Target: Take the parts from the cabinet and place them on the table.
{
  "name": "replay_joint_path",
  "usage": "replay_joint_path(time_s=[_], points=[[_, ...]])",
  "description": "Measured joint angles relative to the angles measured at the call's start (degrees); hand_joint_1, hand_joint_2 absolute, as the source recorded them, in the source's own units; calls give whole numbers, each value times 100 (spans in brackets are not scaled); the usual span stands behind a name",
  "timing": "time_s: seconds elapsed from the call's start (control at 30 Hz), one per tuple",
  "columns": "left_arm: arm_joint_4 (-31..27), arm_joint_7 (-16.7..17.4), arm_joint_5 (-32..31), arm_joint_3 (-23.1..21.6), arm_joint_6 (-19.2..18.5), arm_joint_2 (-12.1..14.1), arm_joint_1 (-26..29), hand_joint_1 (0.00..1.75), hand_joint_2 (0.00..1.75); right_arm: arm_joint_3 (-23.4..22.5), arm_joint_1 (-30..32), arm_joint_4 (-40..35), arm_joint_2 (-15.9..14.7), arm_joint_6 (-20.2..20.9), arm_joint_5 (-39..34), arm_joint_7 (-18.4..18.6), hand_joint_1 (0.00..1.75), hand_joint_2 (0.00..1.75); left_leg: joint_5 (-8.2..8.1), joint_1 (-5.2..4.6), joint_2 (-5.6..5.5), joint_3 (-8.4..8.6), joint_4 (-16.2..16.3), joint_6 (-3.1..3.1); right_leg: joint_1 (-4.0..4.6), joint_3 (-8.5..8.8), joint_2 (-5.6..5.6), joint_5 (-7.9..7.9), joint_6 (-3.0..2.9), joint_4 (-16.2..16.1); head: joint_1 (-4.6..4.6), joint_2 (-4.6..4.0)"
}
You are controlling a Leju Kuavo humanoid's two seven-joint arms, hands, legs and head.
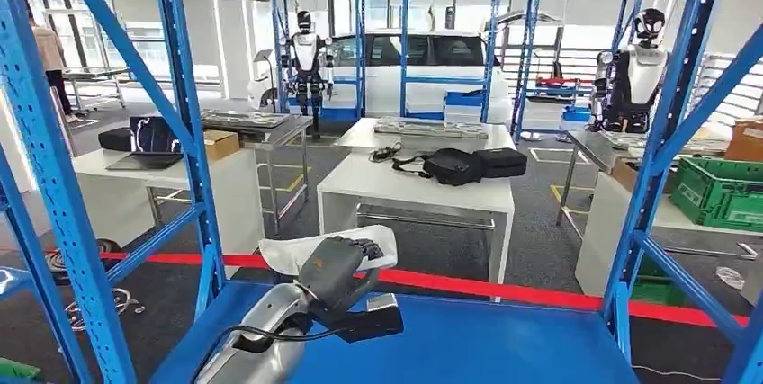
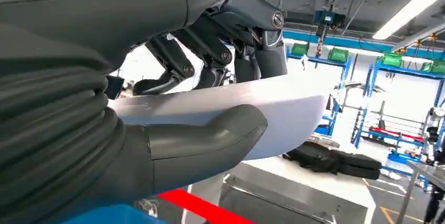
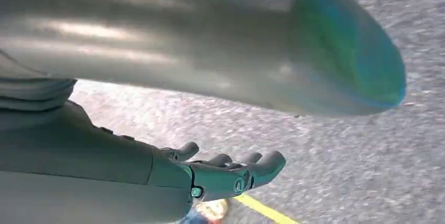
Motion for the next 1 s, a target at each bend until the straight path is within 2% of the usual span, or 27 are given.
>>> replay_joint_path(time_s=[0.03,0.07,0.1,0.13,0.17,0.2,0.23,0.27,0.3,0.33,0.37,0.4,0.43,0.47,0.5,0.57,0.6,0.63,0.67,0.73,0.77,0.8,0.87,0.9,0.93,0.97,1.0], points=[[4,2,46,0,0,11,10,171,175,2,12,0,-28,2,41,35,0,0,28,-14,3,-51,7,15,0,-178,0,-260,11,484,2,0],[9,7,74,-2,-2,22,25,171,175,2,25,0,-50,4,74,77,0,0,61,-26,4,-107,18,22,6,-323,0,-445,15,906,2,0],[9,7,103,-2,-2,33,43,171,175,9,38,0,-57,9,98,112,0,0,91,-33,3,-163,34,22,12,-351,0,-485,11,1092,4,0],[7,9,135,-2,-4,48,62,171,175,15,49,0,-72,15,137,153,0,0,113,-34,3,-207,49,17,21,-229,0,-389,0,962,6,0],[7,2,148,-2,-7,59,71,171,175,20,57,0,-81,28,153,186,0,0,133,-34,1,-244,68,10,30,33,0,-223,-16,605,7,0],[4,-2,153,-2,-9,66,70,171,175,26,61,0,-105,31,170,214,0,0,148,-34,0,-279,93,-4,38,401,-3,-38,-38,45,7,0],[-11,-7,157,-2,-13,66,66,171,175,28,61,0,-131,31,188,242,0,0,159,-34,1,-303,127,-20,43,803,-6,54,-74,-562,7,0],[-26,-7,157,-4,-24,66,67,171,175,28,55,0,-155,31,190,269,0,0,176,-52,1,-331,131,-48,72,861,-2,-32,-114,-656,7,0],[-28,-7,159,-15,-68,59,66,171,175,33,78,0,-164,33,205,280,0,0,197,-51,-4,-325,126,-81,109,776,1,128,-149,-593,7,0],[-31,-4,164,-31,-77,50,65,171,175,33,91,0,-181,31,216,297,0,0,215,-51,-9,-334,143,-108,108,804,3,67,-178,-697,7,0],[-37,-4,166,-53,-79,46,66,171,175,37,97,0,-201,26,240,295,0,0,251,-49,-6,-343,113,-153,113,776,9,83,-211,-671,7,0],[-42,2,170,-63,-83,46,70,171,175,44,111,0,-208,20,251,293,0,0,281,-62,-10,-360,102,-193,77,757,6,135,-256,-713,7,0],[-42,4,188,-68,-76,46,73,171,175,52,124,0,-208,9,253,286,0,0,208,-56,-21,-429,168,-224,38,742,-24,192,-289,-746,9,0],[-42,2,230,-77,-72,46,70,171,175,52,132,0,-216,0,256,282,0,0,-38,-56,-24,-498,368,-260,34,703,-20,233,-347,-756,-7,0],[-44,4,251,-92,-57,46,70,171,175,55,139,0,-234,-11,256,282,0,0,-326,-28,-20,-623,758,-295,33,655,-21,270,-356,-756,-7,0],[-33,-4,282,-112,-2,48,109,171,175,52,159,0,-249,-50,253,269,0,0,-790,14,-19,-897,1632,-352,33,548,-22,347,-351,-749,-7,0],[-28,-7,291,-127,13,48,132,171,175,52,162,0,-267,-61,253,267,0,0,-860,26,-18,-926,1855,-368,31,498,-21,386,-346,-742,-7,0],[-26,-15,299,-144,22,48,153,171,175,52,165,0,-277,-74,251,251,0,0,-784,39,-17,-813,1784,-373,29,443,-20,422,-337,-734,-9,0],[-26,-15,315,-151,31,48,158,171,175,52,165,0,-291,-92,247,225,0,0,-634,47,-17,-590,1485,-367,27,395,-16,454,-325,-722,-9,0],[-33,-24,354,-151,31,48,131,171,175,52,168,0,-293,-122,245,142,0,0,-322,45,-19,138,372,-310,27,320,-6,513,-282,-694,-11,0],[-48,-28,356,-153,31,42,123,171,175,52,171,0,-293,-135,245,116,0,0,-466,28,-21,312,59,-275,27,296,-8,545,-245,-696,-11,0],[-57,-31,356,-160,33,15,118,171,175,52,170,0,-293,-153,247,76,0,0,-308,1,-29,289,135,-264,20,310,-14,581,-201,-725,0,0],[-48,17,354,-195,63,-2,93,171,175,52,151,0,-301,-179,245,22,0,0,-312,-35,-28,235,90,-199,16,304,-13,642,-122,-735,-11,0],[-48,32,350,-223,66,-19,91,171,175,52,153,0,-301,-181,245,15,0,0,-274,-41,-29,210,55,-143,9,303,-14,683,-64,-769,-13,0],[-48,39,350,-245,72,-48,86,171,175,52,154,0,-312,-181,236,37,0,0,-187,15,-13,253,-12,-73,-20,281,-15,658,-37,-744,-11,0],[-46,42,350,-258,79,-70,69,171,175,52,157,0,-312,-179,227,81,0,0,-135,8,0,190,-27,-37,-9,208,-9,427,-14,-589,-9,0],[-46,61,350,-284,85,-107,51,171,175,50,155,0,-315,-179,186,140,0,0,-75,8,-2,122,-24,-1,-6,77,-7,99,7,-245,0,0]])
